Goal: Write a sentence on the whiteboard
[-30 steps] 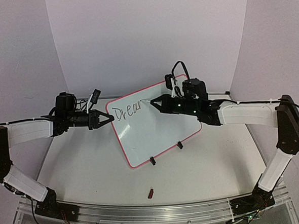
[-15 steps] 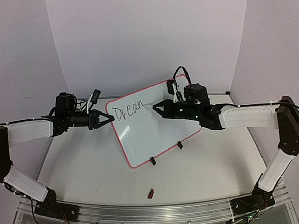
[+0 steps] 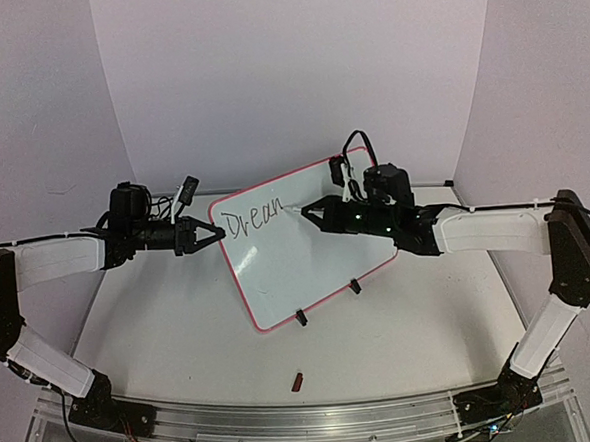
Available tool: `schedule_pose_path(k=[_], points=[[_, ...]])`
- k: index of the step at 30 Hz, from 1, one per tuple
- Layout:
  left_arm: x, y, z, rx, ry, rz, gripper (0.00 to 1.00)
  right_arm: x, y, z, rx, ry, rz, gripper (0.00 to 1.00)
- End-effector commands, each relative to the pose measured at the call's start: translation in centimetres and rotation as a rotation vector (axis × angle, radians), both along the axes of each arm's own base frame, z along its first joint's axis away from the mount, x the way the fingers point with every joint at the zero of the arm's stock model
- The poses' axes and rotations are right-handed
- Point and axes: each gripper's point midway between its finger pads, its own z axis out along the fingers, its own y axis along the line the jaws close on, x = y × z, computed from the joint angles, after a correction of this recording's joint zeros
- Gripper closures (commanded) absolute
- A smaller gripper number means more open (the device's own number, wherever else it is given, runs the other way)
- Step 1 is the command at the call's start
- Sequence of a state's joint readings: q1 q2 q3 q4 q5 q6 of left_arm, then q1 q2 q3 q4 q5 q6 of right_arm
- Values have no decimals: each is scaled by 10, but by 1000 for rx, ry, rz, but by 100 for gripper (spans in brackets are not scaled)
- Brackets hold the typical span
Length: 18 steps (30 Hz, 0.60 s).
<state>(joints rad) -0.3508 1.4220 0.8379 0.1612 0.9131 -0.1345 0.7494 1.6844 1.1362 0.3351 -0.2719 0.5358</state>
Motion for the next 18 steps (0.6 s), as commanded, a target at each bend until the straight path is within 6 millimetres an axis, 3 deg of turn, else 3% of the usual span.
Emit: schedule_pose_path(k=[1,18], points=[[-7,-8,-9,55,-62,-44,100,14,-2,28,36,-57,-49,100],[-7,-8,-10,58,-61,-43,100,23,-6,27,24,-69,-94,100]])
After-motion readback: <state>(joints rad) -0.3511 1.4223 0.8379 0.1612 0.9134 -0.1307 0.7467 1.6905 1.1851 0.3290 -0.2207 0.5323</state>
